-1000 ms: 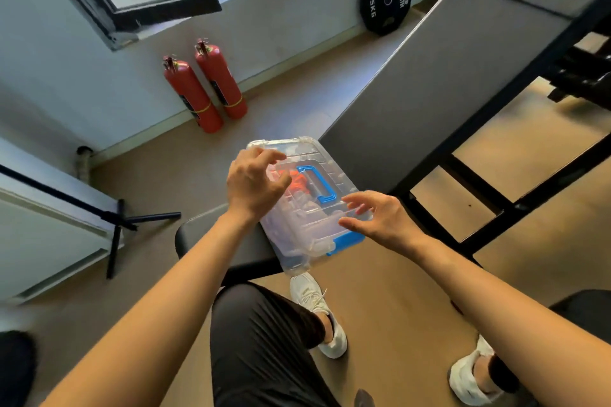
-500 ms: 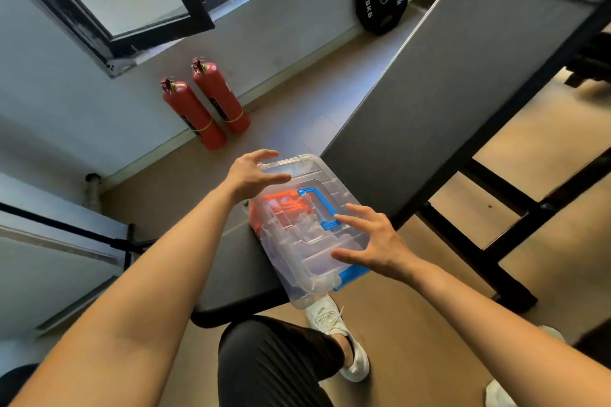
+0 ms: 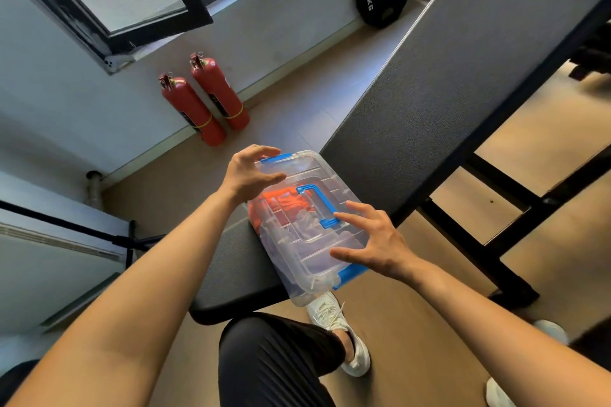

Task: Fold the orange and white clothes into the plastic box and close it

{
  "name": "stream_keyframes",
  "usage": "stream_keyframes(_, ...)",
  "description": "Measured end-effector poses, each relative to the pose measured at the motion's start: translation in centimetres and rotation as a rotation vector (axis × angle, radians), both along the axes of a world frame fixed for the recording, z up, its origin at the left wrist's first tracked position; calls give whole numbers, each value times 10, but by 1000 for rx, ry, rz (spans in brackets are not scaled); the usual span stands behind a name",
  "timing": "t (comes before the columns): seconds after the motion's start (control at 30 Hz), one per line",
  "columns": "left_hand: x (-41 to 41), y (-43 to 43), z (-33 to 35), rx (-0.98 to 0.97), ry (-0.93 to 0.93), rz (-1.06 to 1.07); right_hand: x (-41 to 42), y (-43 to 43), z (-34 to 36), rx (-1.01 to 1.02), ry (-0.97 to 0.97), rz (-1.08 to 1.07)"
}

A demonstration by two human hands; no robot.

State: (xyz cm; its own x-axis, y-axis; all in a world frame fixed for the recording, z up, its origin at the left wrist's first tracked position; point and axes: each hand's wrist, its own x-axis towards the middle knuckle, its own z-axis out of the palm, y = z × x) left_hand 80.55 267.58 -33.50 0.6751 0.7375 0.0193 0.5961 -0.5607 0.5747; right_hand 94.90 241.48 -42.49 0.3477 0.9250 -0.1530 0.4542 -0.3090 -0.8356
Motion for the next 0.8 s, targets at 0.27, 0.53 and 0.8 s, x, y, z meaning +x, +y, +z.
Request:
stream_keyframes(0.27,3,-2,1,107,60,-36,1,-1,0,7,-3,7)
stream_keyframes(0.53,1,-17,14,489,106,-155,9,0,6,-39,-43,55)
stream_keyframes(0.8,-31,-74,39,207,-93,-213,12,0,40,-82,-208,78)
